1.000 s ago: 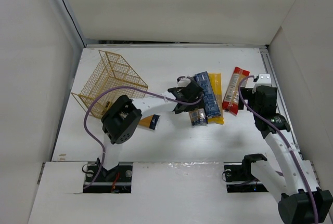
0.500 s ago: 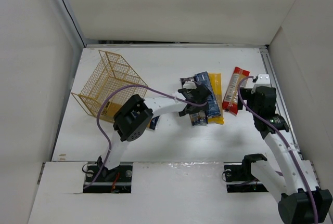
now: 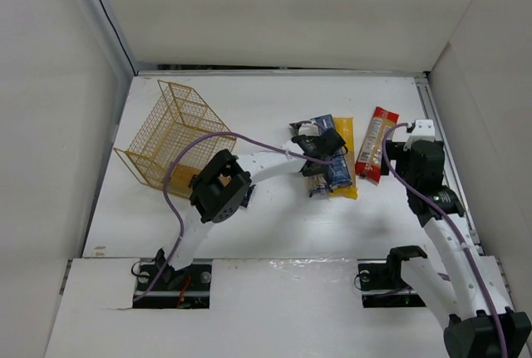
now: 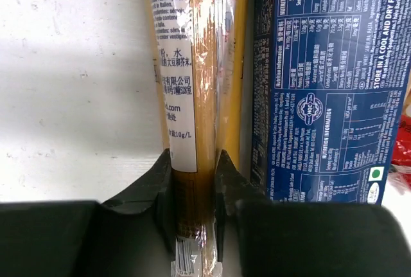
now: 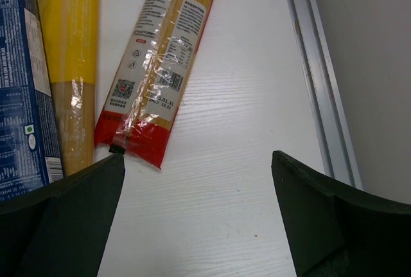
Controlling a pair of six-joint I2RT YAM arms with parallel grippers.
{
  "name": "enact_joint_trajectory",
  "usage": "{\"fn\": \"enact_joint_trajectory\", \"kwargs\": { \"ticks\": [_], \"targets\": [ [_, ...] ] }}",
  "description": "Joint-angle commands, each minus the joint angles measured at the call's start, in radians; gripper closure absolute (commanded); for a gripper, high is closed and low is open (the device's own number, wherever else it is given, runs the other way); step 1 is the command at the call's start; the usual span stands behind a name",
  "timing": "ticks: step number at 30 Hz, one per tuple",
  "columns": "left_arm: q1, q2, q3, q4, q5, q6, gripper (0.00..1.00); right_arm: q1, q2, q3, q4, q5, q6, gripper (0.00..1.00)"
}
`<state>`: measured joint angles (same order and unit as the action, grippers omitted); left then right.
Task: Place and organize the pasta boxes and bags onto the shelf
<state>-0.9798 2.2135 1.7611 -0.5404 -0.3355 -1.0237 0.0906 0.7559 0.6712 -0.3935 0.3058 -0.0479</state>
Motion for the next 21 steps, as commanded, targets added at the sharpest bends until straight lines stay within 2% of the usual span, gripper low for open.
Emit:
{"fn": "enact_joint_trajectory", "kwargs": {
  "ticks": [1, 4, 7, 13, 15, 18, 21],
  "targets": [
    [-0.002, 0.037, -0.043, 0.005, 0.027, 0.011, 1.00, -0.006, -0.030, -0.001, 0.050, -0.010, 0.013, 0.00],
    [-0.002, -0.038, -0.080, 0.028, -0.009, -0.001, 1.00, -0.006, -0.039, -0.010, 0.059, -0.031, 0.003, 0.00],
    [-0.022, -0.164, -0.136, 0.055, -0.112, -0.024, 1.00, -0.006, -0.049, -0.010, 0.068, -0.049, -0.006, 0.00],
    [-0.095, -0.429, -0.282, 0.196, -0.443, -0.064, 1.00, -0.006, -0.049, -0.019, 0.087, -0.085, -0.024, 0.00],
    [-0.137, -0.474, -0.351, 0.244, -0.578, -0.082, 1.00, -0.006, -0.058, -0.019, 0.097, -0.097, -0.024, 0.00],
    [-0.168, -0.515, -0.416, 0.335, -0.670, -0.098, 1.00, -0.006, -0.069, -0.028, 0.107, -0.108, -0.033, 0.00],
    [-0.180, -0.526, -0.430, 0.344, -0.726, -0.137, 1.00, -0.006, -0.078, -0.038, 0.116, -0.119, -0.033, 0.00]
  ]
}}
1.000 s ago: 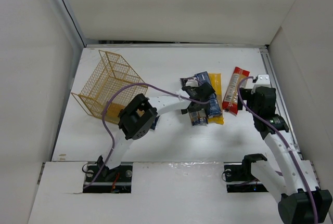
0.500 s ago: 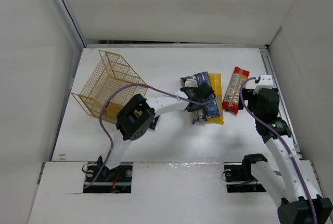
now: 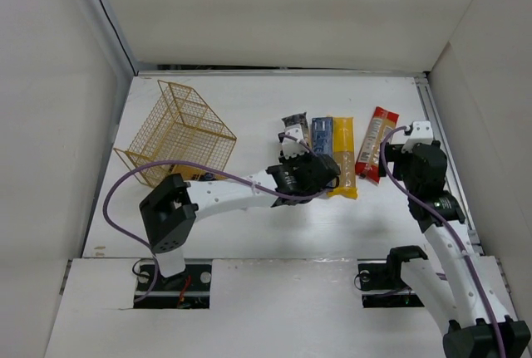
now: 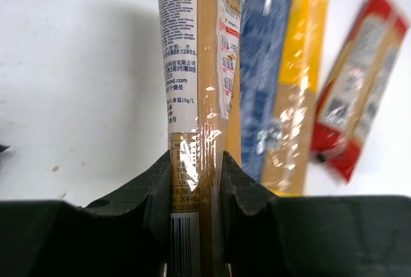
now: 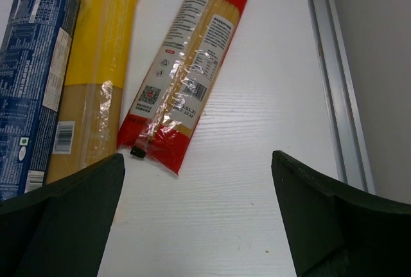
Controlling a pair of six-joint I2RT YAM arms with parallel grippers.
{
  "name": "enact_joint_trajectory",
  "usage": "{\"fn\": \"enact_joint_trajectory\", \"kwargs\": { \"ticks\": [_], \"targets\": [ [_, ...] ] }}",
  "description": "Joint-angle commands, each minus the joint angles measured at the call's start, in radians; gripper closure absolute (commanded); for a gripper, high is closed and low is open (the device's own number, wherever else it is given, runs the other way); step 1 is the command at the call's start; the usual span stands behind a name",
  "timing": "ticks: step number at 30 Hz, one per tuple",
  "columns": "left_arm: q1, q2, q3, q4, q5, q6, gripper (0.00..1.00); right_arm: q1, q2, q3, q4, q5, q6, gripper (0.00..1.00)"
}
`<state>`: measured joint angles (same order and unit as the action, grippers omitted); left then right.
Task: Place and organize the pasta boxes and bags onto the shelf
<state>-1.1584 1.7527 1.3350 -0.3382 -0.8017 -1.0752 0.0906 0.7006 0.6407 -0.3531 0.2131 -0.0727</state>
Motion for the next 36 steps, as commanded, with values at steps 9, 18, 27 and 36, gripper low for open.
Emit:
{"fn": "enact_joint_trajectory", "kwargs": {
  "ticks": [9, 18, 27, 36],
  "targets": [
    [-0.044, 0.216, 0.338, -0.796, -0.441, -0.899, 1.00, -0.006, -0.032, -0.016, 0.097, -0.064, -0.027, 0.00],
    [-0.044, 0.185, 0.218, -0.799, -0.364, -1.181, 1.00, -0.006, -0.032, -0.016, 0.106, -0.086, -0.036, 0.00],
    [-0.007, 0.119, 0.176, -0.799, -0.384, -1.154, 1.00, -0.006, -0.004, -0.016, 0.134, -0.123, -0.045, 0.00],
    [0.023, 0.073, 0.103, -0.799, -0.384, -1.214, 1.00, -0.006, -0.013, -0.016, 0.124, -0.133, -0.055, 0.00]
  ]
}}
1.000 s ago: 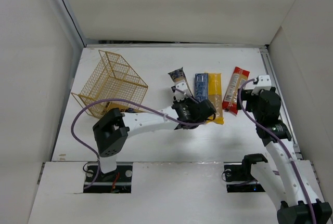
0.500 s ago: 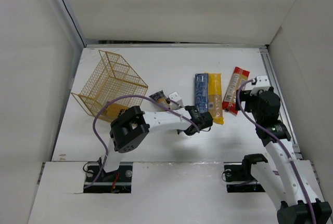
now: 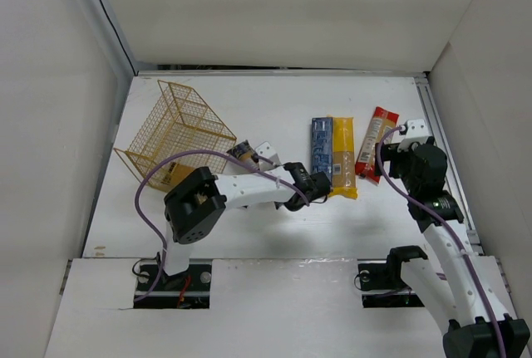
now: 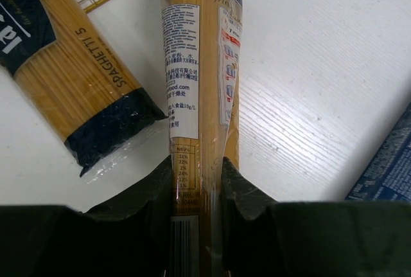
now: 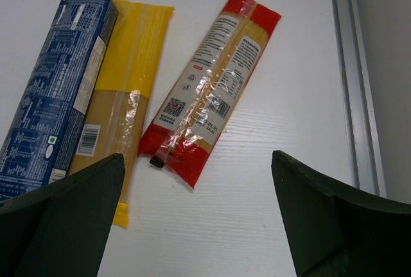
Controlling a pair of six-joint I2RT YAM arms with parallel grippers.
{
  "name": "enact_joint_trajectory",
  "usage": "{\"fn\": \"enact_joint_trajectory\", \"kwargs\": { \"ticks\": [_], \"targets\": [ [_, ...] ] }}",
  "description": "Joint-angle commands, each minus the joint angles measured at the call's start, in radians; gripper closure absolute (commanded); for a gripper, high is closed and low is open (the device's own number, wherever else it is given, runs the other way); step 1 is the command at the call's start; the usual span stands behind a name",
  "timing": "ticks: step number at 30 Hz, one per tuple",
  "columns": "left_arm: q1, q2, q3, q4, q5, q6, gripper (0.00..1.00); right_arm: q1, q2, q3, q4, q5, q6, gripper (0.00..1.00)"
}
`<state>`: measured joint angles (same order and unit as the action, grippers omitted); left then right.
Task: Place and organize the pasta boxes and bags onto the shelf
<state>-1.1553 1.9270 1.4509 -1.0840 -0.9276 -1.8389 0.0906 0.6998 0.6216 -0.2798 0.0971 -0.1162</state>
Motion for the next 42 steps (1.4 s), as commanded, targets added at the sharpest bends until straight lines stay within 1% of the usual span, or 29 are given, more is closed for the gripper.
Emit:
{"fn": "enact_joint_trajectory", "kwargs": {
  "ticks": [1, 4, 9, 12, 17, 19, 24, 27, 33, 37, 39, 42],
  "targets": [
    [0.020, -0.111, -0.026, -0.053, -0.267, -0.450, 1.00, -0.006, -0.013, 0.003, 0.062, -0.028, -0.011, 0.00],
    [0.029, -0.111, -0.026, -0.053, -0.298, -0.450, 1.00, -0.006, 0.000, 0.003, 0.062, -0.039, -0.020, 0.00],
    [0.039, -0.111, -0.026, -0.053, -0.298, -0.438, 1.00, -0.006, 0.009, 0.003, 0.062, -0.039, -0.020, 0.00],
    [0.048, -0.122, -0.061, -0.053, -0.284, -0.480, 1.00, -0.006, 0.009, 0.003, 0.062, -0.039, -0.020, 0.00],
    [0.107, -0.155, -0.122, -0.053, -0.261, -0.520, 1.00, -0.006, 0.020, 0.003, 0.073, -0.048, -0.020, 0.00],
    [0.108, -0.169, -0.153, -0.053, -0.261, -0.533, 1.00, -0.006, 0.020, 0.003, 0.073, -0.048, -0.020, 0.00],
    [0.152, -0.181, -0.165, -0.053, -0.301, -0.533, 1.00, -0.006, 0.041, 0.003, 0.083, -0.057, -0.030, 0.00],
    [0.184, -0.160, -0.176, -0.053, -0.310, -0.545, 1.00, -0.006, 0.041, 0.003, 0.083, -0.048, -0.030, 0.00],
    [0.218, -0.103, -0.196, -0.053, -0.301, -0.631, 1.00, -0.006, 0.041, 0.003, 0.083, -0.039, -0.030, 0.00],
    [0.242, -0.062, -0.173, -0.053, -0.301, -0.631, 1.00, -0.006, 0.041, 0.003, 0.083, -0.039, -0.030, 0.00],
    [0.256, -0.053, -0.162, -0.053, -0.281, -0.631, 1.00, -0.006, 0.041, 0.012, 0.083, -0.039, -0.039, 0.00],
    [0.282, -0.042, -0.162, -0.053, -0.257, -0.686, 1.00, -0.006, 0.050, 0.012, 0.083, -0.039, -0.039, 0.00]
  ]
}}
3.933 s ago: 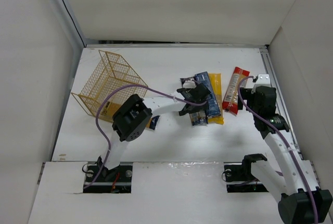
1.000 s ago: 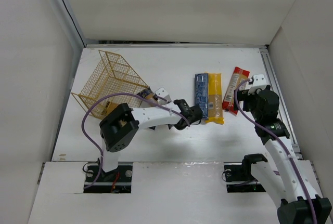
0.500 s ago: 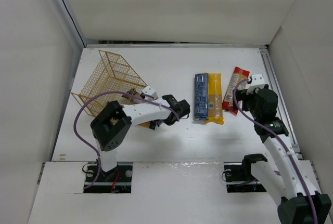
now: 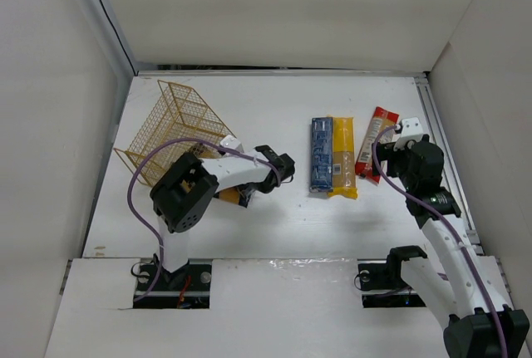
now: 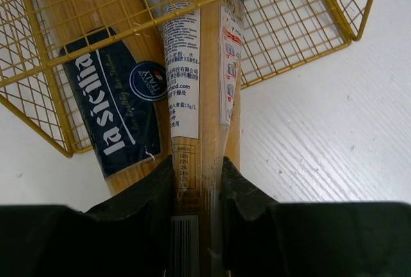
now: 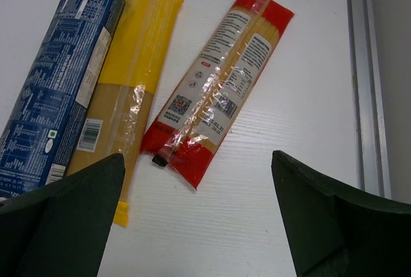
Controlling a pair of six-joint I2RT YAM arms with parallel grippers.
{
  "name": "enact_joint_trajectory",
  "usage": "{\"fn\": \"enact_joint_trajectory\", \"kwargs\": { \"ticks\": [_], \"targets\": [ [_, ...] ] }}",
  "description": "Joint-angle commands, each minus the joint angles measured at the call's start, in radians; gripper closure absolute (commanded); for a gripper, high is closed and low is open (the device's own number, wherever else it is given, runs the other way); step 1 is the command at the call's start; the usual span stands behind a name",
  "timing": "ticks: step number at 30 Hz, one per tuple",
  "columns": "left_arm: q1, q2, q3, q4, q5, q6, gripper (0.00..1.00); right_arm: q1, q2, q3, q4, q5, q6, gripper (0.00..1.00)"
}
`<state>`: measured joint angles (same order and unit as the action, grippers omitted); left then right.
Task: Place and organize the pasta boxes and bags onto the shelf
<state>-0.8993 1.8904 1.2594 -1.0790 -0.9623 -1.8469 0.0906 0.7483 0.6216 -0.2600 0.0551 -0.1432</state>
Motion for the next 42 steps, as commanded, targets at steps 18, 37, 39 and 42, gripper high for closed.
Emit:
{"fn": "enact_joint_trajectory", "kwargs": {
  "ticks": [18, 37, 39, 42],
  "targets": [
    [0.122, 0.076, 0.066, -0.058, -0.161, -0.759, 0.68, -0.006, 0.032, 0.012, 0.048, 0.022, -0.021, 0.00],
    [-0.176, -0.112, 0.207, -0.058, -0.317, -0.174, 0.00, 0.009, 0.186, 0.041, 0.059, -0.130, -0.062, 0.00],
    [-0.176, -0.148, 0.271, 0.075, -0.296, 0.190, 0.00, 0.073, 0.244, 0.084, 0.059, -0.143, -0.075, 0.00],
    [-0.142, -0.232, 0.214, 0.438, -0.050, 0.747, 0.00, 0.173, 0.321, 0.118, 0.068, -0.092, -0.050, 0.00]
  ]
}}
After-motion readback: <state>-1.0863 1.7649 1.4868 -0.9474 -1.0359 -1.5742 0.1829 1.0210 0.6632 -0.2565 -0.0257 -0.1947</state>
